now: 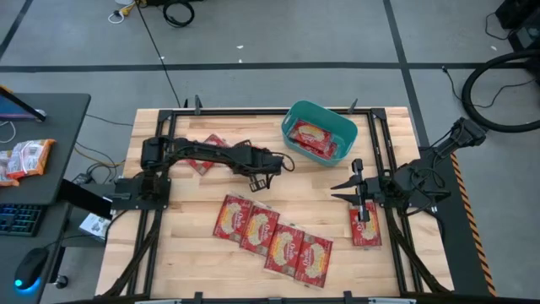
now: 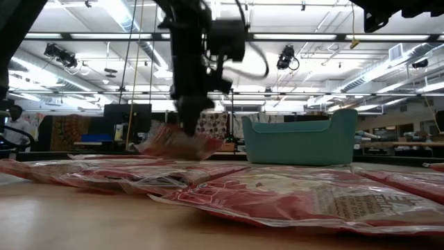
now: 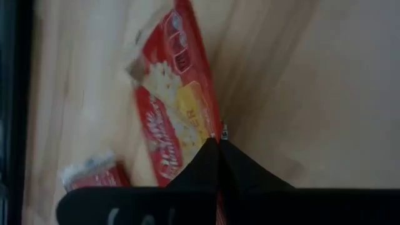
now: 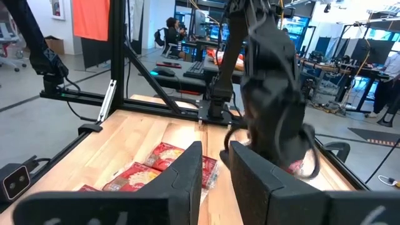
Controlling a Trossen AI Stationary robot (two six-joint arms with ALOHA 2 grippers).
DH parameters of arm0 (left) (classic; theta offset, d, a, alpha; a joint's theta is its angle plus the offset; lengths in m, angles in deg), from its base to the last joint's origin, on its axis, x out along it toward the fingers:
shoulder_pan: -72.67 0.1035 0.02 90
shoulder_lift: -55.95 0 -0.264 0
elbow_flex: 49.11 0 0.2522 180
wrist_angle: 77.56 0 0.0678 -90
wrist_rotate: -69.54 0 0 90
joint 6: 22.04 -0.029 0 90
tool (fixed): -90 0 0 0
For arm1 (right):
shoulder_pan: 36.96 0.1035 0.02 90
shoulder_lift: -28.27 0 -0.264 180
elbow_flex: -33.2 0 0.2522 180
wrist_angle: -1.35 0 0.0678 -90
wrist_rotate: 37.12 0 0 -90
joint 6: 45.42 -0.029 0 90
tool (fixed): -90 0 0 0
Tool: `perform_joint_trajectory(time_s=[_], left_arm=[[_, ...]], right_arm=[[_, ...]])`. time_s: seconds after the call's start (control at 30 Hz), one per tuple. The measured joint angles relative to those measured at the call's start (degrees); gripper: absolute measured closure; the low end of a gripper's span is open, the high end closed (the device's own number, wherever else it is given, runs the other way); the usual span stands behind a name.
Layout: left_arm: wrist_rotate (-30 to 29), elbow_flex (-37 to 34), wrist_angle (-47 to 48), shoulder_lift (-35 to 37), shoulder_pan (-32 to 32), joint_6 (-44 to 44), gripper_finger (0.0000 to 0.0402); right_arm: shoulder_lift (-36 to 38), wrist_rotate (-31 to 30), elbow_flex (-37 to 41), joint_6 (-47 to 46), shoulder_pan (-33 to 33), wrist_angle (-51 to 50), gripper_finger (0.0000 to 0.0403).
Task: Sort popcorn bags into baskets
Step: Put the popcorn bag into the bin
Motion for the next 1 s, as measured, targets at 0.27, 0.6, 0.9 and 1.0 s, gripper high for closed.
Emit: perform_joint_trajectory(time_s=[0.27, 0.6, 0.9, 1.0], left_arm=[[2.17, 7.96, -1.73, 2.59, -2.45, -9.45, 0.0400], [3.60, 10.54, -20.81, 2.49, -3.70, -26.24, 0.0401], [4.25, 10.42, -34.06, 2.11, -1.27, -37.54, 0.0401], [8.38, 8.79, -40.31, 2.11, 0.64, -39.74, 0.0401]], right_arm=[[-0.20, -0.02, 0.00, 0.41, 0.00, 0.37, 0.0317], [-0.20, -0.02, 0.00, 0.44, 0.00, 0.61, 0.0317], [-0.20, -0.04, 0.00, 0.63, 0.00, 0.61, 0.0317], [-0.20, -0.04, 0.00, 0.63, 0.00, 0.70, 0.0317]])
